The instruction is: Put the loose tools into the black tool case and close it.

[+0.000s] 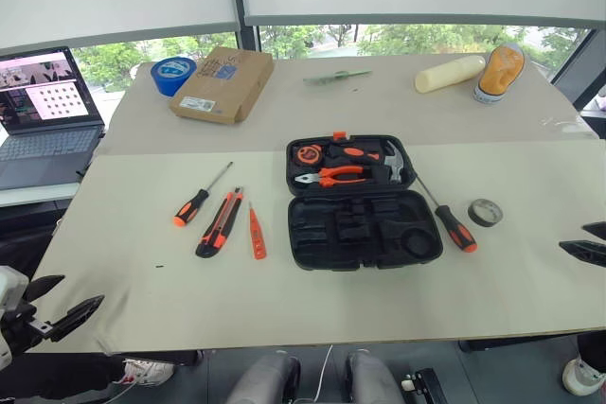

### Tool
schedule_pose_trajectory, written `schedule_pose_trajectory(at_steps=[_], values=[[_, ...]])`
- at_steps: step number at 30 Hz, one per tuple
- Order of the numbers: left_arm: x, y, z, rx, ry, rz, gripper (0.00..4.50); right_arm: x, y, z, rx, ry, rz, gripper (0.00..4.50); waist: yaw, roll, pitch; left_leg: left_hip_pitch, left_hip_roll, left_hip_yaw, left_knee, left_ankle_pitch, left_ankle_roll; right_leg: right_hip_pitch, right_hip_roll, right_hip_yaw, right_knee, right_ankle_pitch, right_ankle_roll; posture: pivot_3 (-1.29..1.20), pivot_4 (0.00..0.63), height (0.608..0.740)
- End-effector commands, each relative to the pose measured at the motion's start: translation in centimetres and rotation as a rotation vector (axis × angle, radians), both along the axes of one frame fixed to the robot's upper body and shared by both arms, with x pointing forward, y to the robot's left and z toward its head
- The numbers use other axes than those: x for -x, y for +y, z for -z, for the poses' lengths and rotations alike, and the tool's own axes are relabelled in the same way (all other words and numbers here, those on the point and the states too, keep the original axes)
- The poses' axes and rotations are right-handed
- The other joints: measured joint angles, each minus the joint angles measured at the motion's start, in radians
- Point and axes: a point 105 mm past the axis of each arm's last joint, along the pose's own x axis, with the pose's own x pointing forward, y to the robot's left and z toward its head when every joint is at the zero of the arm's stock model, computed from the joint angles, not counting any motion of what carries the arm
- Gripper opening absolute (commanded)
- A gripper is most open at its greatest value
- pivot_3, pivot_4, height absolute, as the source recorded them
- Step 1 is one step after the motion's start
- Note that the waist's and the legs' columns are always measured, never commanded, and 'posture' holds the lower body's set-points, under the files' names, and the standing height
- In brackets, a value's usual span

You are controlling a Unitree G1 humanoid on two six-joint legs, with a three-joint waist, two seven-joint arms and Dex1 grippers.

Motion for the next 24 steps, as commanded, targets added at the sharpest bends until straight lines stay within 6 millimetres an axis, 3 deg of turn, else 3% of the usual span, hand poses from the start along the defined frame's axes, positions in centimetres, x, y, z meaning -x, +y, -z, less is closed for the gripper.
schedule_pose_trajectory(at_steps=[1, 3, 5, 8, 9, 10, 11, 14, 16, 17, 21, 24], values=[[-0.2, -0.1, -1.1, -0.034, -0.005, 0.001, 4.42, -0.1, -0.3, -0.5, 0.019, -0.042, -0.002, 4.50, 0.000, 0.000, 0.000, 0.000, 0.000, 0.000, 0.000, 0.000, 0.000, 0.000, 0.000, 0.000, 0.000, 0.000, 0.000, 0.00, 0.150, 0.738], [-1.1, -0.8, -1.5, -0.049, 0.002, -0.006, 4.42, 0.2, -0.7, -0.1, 0.035, -0.049, 0.012, 4.50, 0.000, 0.000, 0.000, 0.000, 0.000, 0.000, 0.000, 0.000, 0.000, 0.000, 0.000, 0.000, 0.000, 0.000, 0.000, 0.00, 0.150, 0.737], [-2.2, -1.4, -2.1, -0.068, -0.010, -0.002, 4.42, 0.2, -1.0, -0.1, 0.043, -0.059, 0.024, 4.50, -0.007, -0.001, 0.000, -0.004, -0.004, -0.007, 0.000, 0.000, 0.000, 0.010, -0.010, -0.007, 0.000, -0.002, 0.000, 0.00, 0.150, 0.735], [-4.1, -2.7, -3.7, -0.030, -0.035, 0.008, 4.42, 0.1, -1.1, -0.3, 0.065, -0.079, 0.022, 4.50, -0.031, 0.005, 0.001, -0.002, -0.004, -0.007, 0.001, 0.001, 0.001, 0.032, -0.044, -0.048, 0.003, -0.015, 0.003, 0.00, 0.150, 0.735], [-4.7, -3.2, -4.3, -0.015, -0.045, 0.014, 4.42, 0.0, -1.0, -0.6, 0.071, -0.090, 0.014, 4.50, -0.021, 0.007, 0.001, -0.001, -0.003, -0.006, 0.002, 0.006, 0.006, 0.029, -0.045, -0.055, 0.004, -0.017, 0.006, 0.00, 0.150, 0.735], [-5.5, -3.7, -4.8, -0.008, -0.053, 0.022, 4.42, -0.2, -0.7, -0.9, 0.074, -0.105, -0.001, 4.50, -0.016, 0.007, 0.001, -0.001, -0.004, -0.005, 0.003, 0.006, 0.006, 0.025, -0.028, -0.042, 0.004, -0.017, 0.007, 0.00, 0.150, 0.735], [-6.4, -4.2, -5.4, -0.002, -0.063, 0.032, 4.42, -0.5, -0.1, -1.4, 0.080, -0.127, -0.029, 4.50, -0.007, 0.006, 0.001, -0.003, -0.005, -0.005, 0.003, 0.006, 0.006, 0.023, -0.025, -0.035, 0.003, -0.016, 0.011, 0.00, 0.150, 0.735], [-9.1, -5.8, -7.0, 0.021, -0.072, 0.062, 4.42, -1.8, 3.1, -3.7, 0.099, -0.240, -0.143, 4.50, 0.002, 0.006, 0.001, -0.005, -0.003, -0.004, 0.002, 0.009, -0.002, 0.018, -0.020, -0.024, 0.005, -0.016, 0.011, 0.00, 0.150, 0.735], [-10.9, -6.6, -6.9, 0.021, -0.043, 0.089, 4.42, -2.4, 7.0, -5.6, 0.081, -0.316, -0.251, 4.50, 0.000, 0.008, 0.000, -0.011, 0.001, -0.005, 0.002, 0.012, -0.007, 0.015, -0.016, -0.024, 0.007, -0.014, 0.007, 0.00, 0.150, 0.735], [-11.6, -7.1, -6.7, 0.020, -0.021, 0.109, 4.42, -2.4, 9.3, -6.4, 0.067, -0.345, -0.320, 4.50, 0.000, 0.008, 0.000, -0.011, 0.001, -0.005, 0.001, 0.015, -0.012, 0.013, -0.015, -0.022, 0.008, -0.014, 0.007, 0.00, 0.150, 0.735], [-13.4, -7.4, -5.5, -0.007, 0.052, 0.133, 4.42, -1.6, 15.3, -7.9, 0.040, -0.392, -0.489, 4.50, -0.007, 0.008, 0.000, -0.016, 0.000, -0.004, 0.000, 0.014, -0.012, 0.002, -0.015, -0.015, 0.017, -0.014, 0.005, 0.00, 0.150, 0.735], [-14.7, -7.0, -4.5, -0.055, 0.082, 0.136, 4.42, -1.0, 18.4, -8.4, 0.038, -0.417, -0.574, 4.50, -0.007, 0.005, 0.002, -0.015, 0.000, -0.004, 0.001, 0.016, -0.013, 0.000, -0.014, -0.013, 0.019, -0.014, 0.005, 0.00, 0.150, 0.735]])
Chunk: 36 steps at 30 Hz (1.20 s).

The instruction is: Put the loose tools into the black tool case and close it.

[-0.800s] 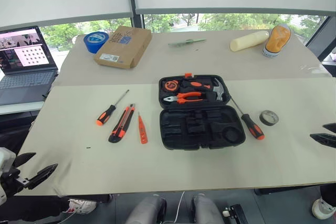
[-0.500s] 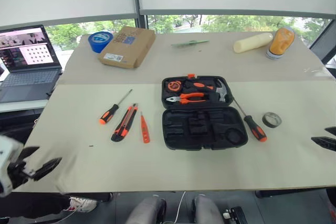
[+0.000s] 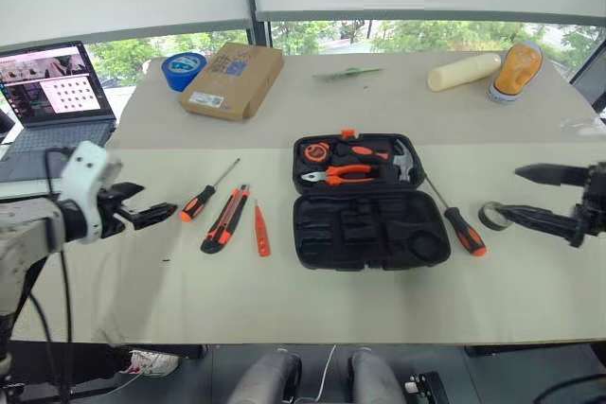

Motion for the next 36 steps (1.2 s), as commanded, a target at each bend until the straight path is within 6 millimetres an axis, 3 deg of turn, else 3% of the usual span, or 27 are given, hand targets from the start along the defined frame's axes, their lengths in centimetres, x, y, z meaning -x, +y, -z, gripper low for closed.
schedule_pose_trajectory(at_steps=[1, 10, 19, 25, 28, 33, 36], values=[[-1.2, 1.0, 0.5, -0.072, 0.016, -0.008, 4.42, 0.8, 3.6, -1.4, -0.006, -0.052, -0.100, 4.50, 0.001, -0.004, 0.001, 0.000, 0.000, 0.000, 0.000, 0.000, 0.000, 0.000, 0.000, 0.001, 0.000, 0.000, 0.000, 0.00, 0.150, 0.735], [-4.3, -0.2, 2.9, -0.082, 0.031, 0.074, 4.42, 1.6, 8.2, -1.4, 0.005, -0.065, -0.242, 4.50, 0.015, -0.012, 0.004, -0.001, -0.002, 0.001, 0.002, 0.000, 0.000, 0.000, 0.000, 0.005, -0.002, 0.000, 0.000, 0.00, 0.150, 0.735], [-5.5, -2.1, 3.1, -0.042, 0.049, 0.143, 4.42, 1.2, 9.2, -1.3, 0.004, -0.071, -0.257, 4.50, 0.008, -0.016, 0.004, -0.002, -0.002, 0.001, 0.004, 0.004, 0.008, -0.001, 0.000, 0.005, 0.000, 0.000, 0.000, 0.00, 0.150, 0.735], [-7.4, -2.6, 3.7, -0.045, 0.044, 0.095, 4.42, 1.0, 9.8, -1.6, 0.001, -0.082, -0.273, 4.50, 0.011, -0.017, 0.004, -0.002, -0.002, 0.001, 0.007, 0.004, 0.009, 0.000, 0.000, 0.005, 0.001, 0.000, 0.000, 0.00, 0.150, 0.735], [-7.6, -2.4, 4.7, -0.064, 0.068, 0.094, 3.74, 0.9, 10.2, -1.6, 0.000, -0.087, -0.280, 4.50, 0.011, -0.017, 0.004, -0.002, -0.002, 0.001, 0.008, 0.004, 0.009, 0.000, 0.000, 0.005, 0.002, 0.000, 0.000, 0.00, 0.150, 0.735], [-7.0, -2.1, 5.6, -0.050, 0.117, 0.114, 1.91, 0.9, 10.2, -1.5, 0.001, -0.088, -0.274, 4.50, 0.009, -0.017, 0.004, -0.002, -0.002, 0.001, 0.009, 0.004, 0.009, 0.000, 0.000, 0.005, 0.003, 0.000, 0.000, 0.00, 0.150, 0.735], [-7.8, -2.5, 4.5, -0.082, 0.048, 0.139, 0.92, 0.7, 9.6, -1.1, -0.004, -0.076, -0.240, 4.50, 0.009, -0.017, 0.004, -0.002, -0.002, 0.001, 0.010, 0.004, 0.009, 0.000, 0.000, 0.005, 0.003, 0.000, 0.000, 0.00, 0.150, 0.735]])
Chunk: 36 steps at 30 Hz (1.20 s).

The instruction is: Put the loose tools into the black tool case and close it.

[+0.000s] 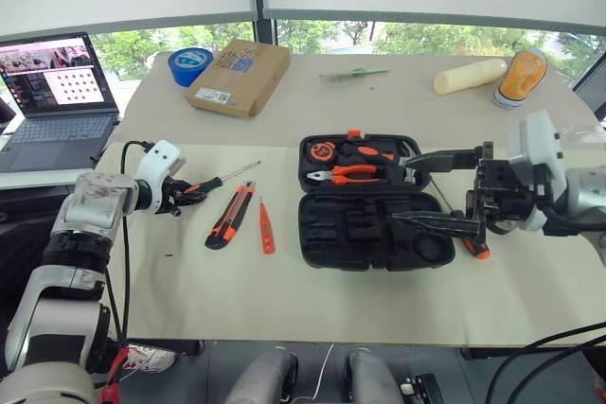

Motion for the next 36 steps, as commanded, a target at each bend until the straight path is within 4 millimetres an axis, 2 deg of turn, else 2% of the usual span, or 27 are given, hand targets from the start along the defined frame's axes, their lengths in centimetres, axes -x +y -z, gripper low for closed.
schedule_pose_trajectory(at_steps=[1, 3, 5, 7, 10, 12, 13, 15, 17, 18, 21, 25, 33, 36], values=[[-0.6, -0.7, -0.5, -0.036, -0.052, 0.053, 0.88, 0.1, -0.6, -0.3, -0.007, -0.024, 0.042, 4.50, 0.002, 0.000, 0.000, 0.000, 0.000, 0.000, 0.000, 0.000, 0.000, 0.000, 0.000, 0.000, 0.000, 0.000, 0.000, 0.00, 0.150, 0.735], [-1.0, -1.7, -2.9, -0.144, -0.177, 0.192, 0.88, 0.2, -1.2, -0.1, -0.008, -0.012, 0.070, 4.50, 0.007, 0.000, 0.000, 0.000, 0.000, 0.000, 0.001, 0.000, 0.000, 0.000, 0.000, 0.000, 0.000, 0.000, 0.000, 0.00, 0.150, 0.735], [-0.6, -3.2, -4.4, -0.269, -0.261, 0.376, 0.88, 0.4, -1.9, 0.1, -0.004, -0.001, 0.100, 4.50, 0.008, 0.000, 0.000, -0.005, 0.000, -0.001, 0.006, 0.000, 0.000, -0.001, 0.000, -0.001, 0.000, 0.000, 0.000, 0.00, 0.150, 0.735], [-0.9, -5.4, -6.4, -0.290, -0.349, 0.480, 0.88, 0.4, -2.9, 0.7, 0.006, 0.010, 0.149, 4.50, 0.010, -0.002, 0.001, -0.007, 0.000, -0.001, 0.007, -0.001, 0.001, -0.002, 0.000, -0.001, 0.000, 0.001, 0.001, 0.00, 0.150, 0.735], [-1.1, -10.2, -9.5, -0.275, -0.498, 0.639, 0.88, 0.7, -4.3, 1.6, 0.010, 0.028, 0.220, 4.50, 0.024, -0.004, 0.002, -0.009, -0.001, -0.001, 0.010, -0.001, 0.001, -0.002, 0.000, -0.002, -0.001, 0.002, 0.002, 0.00, 0.150, 0.735], [-0.7, -12.3, -10.0, -0.248, -0.525, 0.722, 0.88, 0.9, -4.7, 1.9, 0.012, 0.032, 0.242, 4.50, 0.028, -0.004, 0.002, -0.009, -0.002, -0.001, 0.011, -0.002, 0.002, -0.001, 0.000, -0.003, -0.002, 0.003, 0.004, 0.00, 0.150, 0.735], [-0.3, -14.1, -9.9, -0.228, -0.523, 0.783, 0.88, 1.1, -5.0, 2.1, 0.015, 0.032, 0.258, 4.50, 0.026, -0.004, 0.002, -0.009, -0.002, 0.000, 0.011, -0.002, 0.003, -0.001, 0.000, -0.003, -0.002, 0.003, 0.005, 0.00, 0.150, 0.735], [0.5, -17.9, -9.4, -0.205, -0.518, 0.891, 0.88, 1.5, -5.5, 2.5, 0.015, 0.039, 0.290, 4.50, 0.023, -0.004, 0.002, -0.009, -0.002, 0.001, 0.011, -0.002, 0.004, -0.001, 0.000, -0.003, -0.002, 0.004, 0.005, 0.00, 0.150, 0.735], [0.7, -20.1, -8.8, -0.183, -0.500, 0.920, 0.88, 1.8, -5.8, 2.7, 0.015, 0.039, 0.309, 4.50, 0.024, -0.004, 0.002, -0.009, -0.002, 0.001, 0.011, -0.002, 0.004, -0.001, 0.000, -0.003, -0.002, 0.004, 0.005, 0.00, 0.150, 0.735], [0.7, -20.9, -7.8, -0.197, -0.468, 0.932, 0.88, 1.9, -5.9, 2.8, 0.016, 0.037, 0.321, 4.50, 0.022, -0.004, 0.002, -0.009, -0.002, 0.001, 0.011, -0.002, 0.004, -0.001, 0.000, -0.003, -0.002, 0.004, 0.006, 0.00, 0.150, 0.735], [0.9, -22.5, -5.6, -0.236, -0.410, 0.952, 0.88, 2.1, -6.2, 2.9, 0.012, 0.031, 0.350, 4.50, 0.007, -0.005, 0.002, -0.009, -0.001, 0.002, 0.011, -0.002, 0.005, -0.002, 0.000, -0.002, -0.001, 0.004, 0.006, 0.00, 0.150, 0.735], [1.6, -23.9, -4.1, -0.217, -0.376, 0.945, 0.88, 1.9, -6.6, 3.2, 0.012, 0.028, 0.378, 4.50, -0.001, -0.005, 0.002, -0.009, -0.001, 0.002, 0.011, -0.002, 0.005, -0.002, 0.001, -0.002, -0.001, 0.004, 0.005, 0.00, 0.150, 0.735], [0.6, -23.6, -2.8, -0.280, -0.380, 0.850, 0.88, 1.7, -6.7, 3.1, -0.002, 0.023, 0.390, 4.50, 0.002, -0.005, 0.002, -0.009, -0.001, 0.002, 0.012, -0.001, 0.005, -0.001, 0.001, -0.002, -0.001, 0.004, 0.006, 0.00, 0.150, 0.735], [1.0, -23.9, -2.6, -0.251, -0.370, 0.871, 0.88, 1.7, -6.7, 3.1, -0.006, 0.023, 0.387, 4.50, 0.003, -0.005, 0.002, -0.009, -0.001, 0.002, 0.013, -0.002, 0.005, -0.001, 0.001, -0.002, -0.001, 0.004, 0.006, 0.00, 0.150, 0.735]])
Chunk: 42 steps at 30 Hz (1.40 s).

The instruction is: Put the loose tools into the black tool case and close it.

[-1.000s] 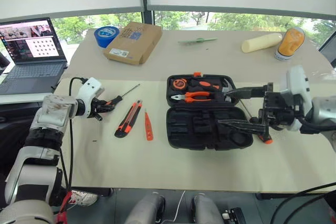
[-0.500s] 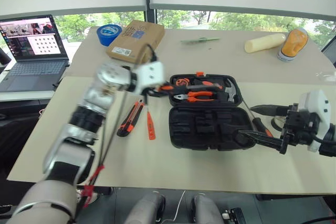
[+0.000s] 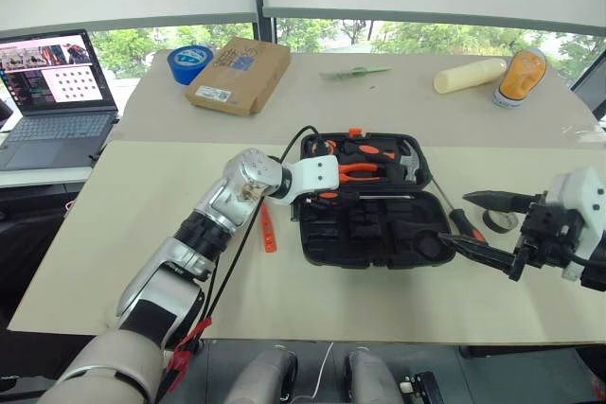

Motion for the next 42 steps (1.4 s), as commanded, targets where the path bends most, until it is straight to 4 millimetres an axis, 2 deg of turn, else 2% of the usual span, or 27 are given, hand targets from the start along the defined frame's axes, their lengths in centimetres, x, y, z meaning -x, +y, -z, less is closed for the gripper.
schedule_pose_trajectory(at_steps=[1, 7, 13, 15, 16, 19, 23, 27, 30, 34, 40, 42], values=[[0.1, -0.3, -0.6, 0.021, -0.029, 0.016, 0.88, 0.0, 0.0, -1.1, -0.001, -0.059, -0.001, 4.50, 0.000, 0.000, 0.000, 0.000, 0.000, 0.000, 0.000, 0.000, 0.000, 0.000, 0.000, 0.000, 0.000, 0.000, 0.000, 0.00, 0.150, 0.735], [0.9, -0.7, -0.7, 0.024, -0.024, 0.077, 0.88, -0.1, 0.0, -1.1, -0.005, -0.059, -0.001, 4.50, 0.000, 0.000, 0.000, 0.000, 0.000, 0.000, 0.000, 0.000, 0.000, 0.000, 0.000, 0.000, 0.000, 0.000, 0.000, 0.00, 0.150, 0.735], [0.4, -0.8, -0.7, 0.002, -0.032, 0.071, 0.88, -0.2, 0.1, -1.0, -0.005, -0.060, -0.003, 4.50, 0.000, 0.000, 0.000, 0.000, 0.000, 0.000, 0.000, 0.000, 0.000, 0.000, 0.000, 0.000, 0.000, 0.000, 0.000, 0.00, 0.150, 0.735], [0.5, -0.8, -1.5, 0.019, -0.021, 0.072, 1.90, -0.1, 0.1, -1.0, -0.007, -0.059, -0.004, 4.50, 0.000, 0.000, 0.000, 0.000, 0.000, 0.000, 0.000, 0.000, 0.000, 0.000, 0.000, 0.000, 0.000, 0.000, 0.000, 0.00, 0.150, 0.735], [0.4, -0.8, -1.9, 0.027, -0.022, 0.072, 2.03, -0.1, 0.1, -1.0, -0.008, -0.058, -0.005, 4.50, 0.000, 0.000, 0.000, 0.000, 0.000, 0.000, 0.000, 0.000, 0.000, 0.000, 0.000, 0.000, 0.000, 0.000, 0.000, 0.00, 0.150, 0.735], [0.6, -0.7, -3.1, 0.039, -0.040, 0.087, 3.24, 0.0, 0.1, -0.9, -0.010, -0.055, -0.004, 4.50, -0.001, 0.000, 0.000, 0.000, 0.000, 0.000, 0.000, 0.000, 0.000, 0.000, 0.000, 0.000, 0.000, 0.000, 0.000, 0.00, 0.150, 0.735], [1.2, -1.2, -4.5, 0.055, -0.057, 0.125, 4.47, 0.1, 0.1, -0.8, -0.014, -0.053, -0.005, 4.50, -0.001, 0.000, 0.000, 0.000, 0.000, 0.000, 0.000, 0.000, 0.000, 0.000, 0.000, 0.000, 0.000, 0.000, 0.000, 0.00, 0.150, 0.735], [1.3, -1.8, -4.9, 0.068, -0.065, 0.135, 4.47, 0.0, 0.1, -0.8, -0.016, -0.053, -0.008, 4.50, -0.001, 0.000, 0.000, 0.000, 0.000, 0.000, 0.000, 0.000, 0.000, 0.000, 0.000, 0.000, 0.000, 0.000, 0.000, 0.00, 0.150, 0.735], [0.9, -2.2, -4.0, 0.058, -0.046, 0.131, 3.69, -0.1, 0.1, -0.9, -0.015, -0.055, -0.008, 4.50, -0.001, 0.000, 0.000, 0.000, 0.000, 0.000, 0.000, 0.000, 0.000, 0.000, 0.000, 0.000, 0.000, 0.000, 0.000, 0.00, 0.150, 0.735], [0.6, -2.6, -2.4, 0.023, -0.041, 0.140, 2.24, -0.1, 0.1, -0.9, -0.012, -0.055, -0.008, 4.50, 0.000, 0.000, 0.000, 0.000, 0.000, 0.000, 0.000, 0.000, 0.000, 0.000, 0.000, 0.000, 0.000, 0.000, 0.000, 0.00, 0.150, 0.735], [0.8, -3.5, -1.7, 0.026, -0.018, 0.168, 0.04, -0.2, 0.0, -0.9, -0.013, -0.054, -0.003, 4.50, 0.000, 0.000, 0.000, 0.000, 0.000, 0.000, 0.000, 0.000, 0.000, 0.000, 0.000, 0.000, 0.000, 0.000, 0.000, 0.00, 0.150, 0.735], [0.9, -3.7, -1.6, 0.026, -0.015, 0.177, 0.04, -0.1, 0.0, -0.9, -0.013, -0.053, -0.002, 4.50, -0.001, 0.000, 0.000, 0.000, 0.000, 0.000, 0.000, 0.000, 0.000, 0.000, 0.000, 0.000, 0.000, 0.000, 0.000, 0.00, 0.150, 0.735]])
